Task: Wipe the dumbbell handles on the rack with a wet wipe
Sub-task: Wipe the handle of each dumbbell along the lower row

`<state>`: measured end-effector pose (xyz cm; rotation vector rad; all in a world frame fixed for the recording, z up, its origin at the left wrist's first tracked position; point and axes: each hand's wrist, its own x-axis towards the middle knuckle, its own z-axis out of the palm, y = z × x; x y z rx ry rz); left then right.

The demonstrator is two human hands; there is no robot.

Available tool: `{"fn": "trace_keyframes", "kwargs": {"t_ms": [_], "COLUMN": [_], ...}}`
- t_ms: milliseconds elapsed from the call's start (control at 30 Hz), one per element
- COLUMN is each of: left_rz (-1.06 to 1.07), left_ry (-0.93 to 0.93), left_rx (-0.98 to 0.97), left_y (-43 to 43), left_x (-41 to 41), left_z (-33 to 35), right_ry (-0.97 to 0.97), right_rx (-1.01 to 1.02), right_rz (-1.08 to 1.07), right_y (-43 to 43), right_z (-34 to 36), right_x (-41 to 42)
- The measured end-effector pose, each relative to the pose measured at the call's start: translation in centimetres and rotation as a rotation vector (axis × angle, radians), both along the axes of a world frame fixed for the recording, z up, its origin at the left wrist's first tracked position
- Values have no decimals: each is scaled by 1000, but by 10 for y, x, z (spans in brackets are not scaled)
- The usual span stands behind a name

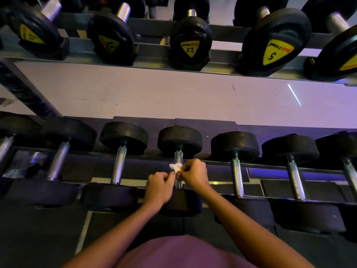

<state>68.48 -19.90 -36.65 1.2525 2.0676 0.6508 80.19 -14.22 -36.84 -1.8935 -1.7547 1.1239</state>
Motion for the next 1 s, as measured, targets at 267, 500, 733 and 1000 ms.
{"fn": "trace_keyframes", "kwargs": {"t_ms": [267, 500, 733, 1000], "left_rz": [36, 58, 79, 74], "left_ry": [-13, -39, -20, -43], "left_rx": [4, -4, 1, -24], "left_y": [-1, -2, 0, 1], "left_x": [1, 2, 1, 0], "left_z": [0, 1, -4, -5], "right_ry": [93, 155, 92, 322], "right_rx": [12, 57, -150, -80], "right_rz": [-94, -169, -47, -340], "right_y": [9, 31, -16, 22], "right_z": [1, 4, -12, -10], "right_x": [-3, -9, 11, -2]}}
